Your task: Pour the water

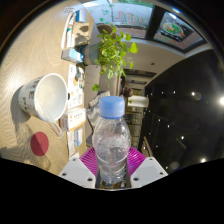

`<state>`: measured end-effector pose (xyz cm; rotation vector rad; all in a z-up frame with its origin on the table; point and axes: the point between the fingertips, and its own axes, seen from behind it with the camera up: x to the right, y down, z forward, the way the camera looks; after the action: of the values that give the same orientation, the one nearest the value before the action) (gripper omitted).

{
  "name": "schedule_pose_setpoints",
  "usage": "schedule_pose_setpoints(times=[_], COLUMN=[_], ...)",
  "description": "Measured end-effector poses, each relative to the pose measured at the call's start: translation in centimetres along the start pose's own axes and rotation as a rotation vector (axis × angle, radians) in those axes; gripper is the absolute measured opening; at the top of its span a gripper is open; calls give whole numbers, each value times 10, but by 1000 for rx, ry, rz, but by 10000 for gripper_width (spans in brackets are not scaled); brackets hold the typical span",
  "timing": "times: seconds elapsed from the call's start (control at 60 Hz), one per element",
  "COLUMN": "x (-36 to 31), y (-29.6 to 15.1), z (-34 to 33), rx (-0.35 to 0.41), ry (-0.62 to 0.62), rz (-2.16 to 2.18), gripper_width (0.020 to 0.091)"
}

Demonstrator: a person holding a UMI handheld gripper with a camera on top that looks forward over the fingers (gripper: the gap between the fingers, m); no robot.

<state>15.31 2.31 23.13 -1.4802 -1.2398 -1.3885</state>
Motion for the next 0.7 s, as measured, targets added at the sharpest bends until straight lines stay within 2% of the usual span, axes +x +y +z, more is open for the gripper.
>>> schedule_pose_setpoints(times=[0.267, 0.383, 0.55, 0.7], x=[-17, -25, -17, 10], y=[-35, -32, -31, -19], z=[19, 22, 14, 2], rx=[89, 91, 98, 86], ry=[57, 34, 20, -34], rz=[-490, -541, -448, -106], gripper_width=[339, 338, 338, 339])
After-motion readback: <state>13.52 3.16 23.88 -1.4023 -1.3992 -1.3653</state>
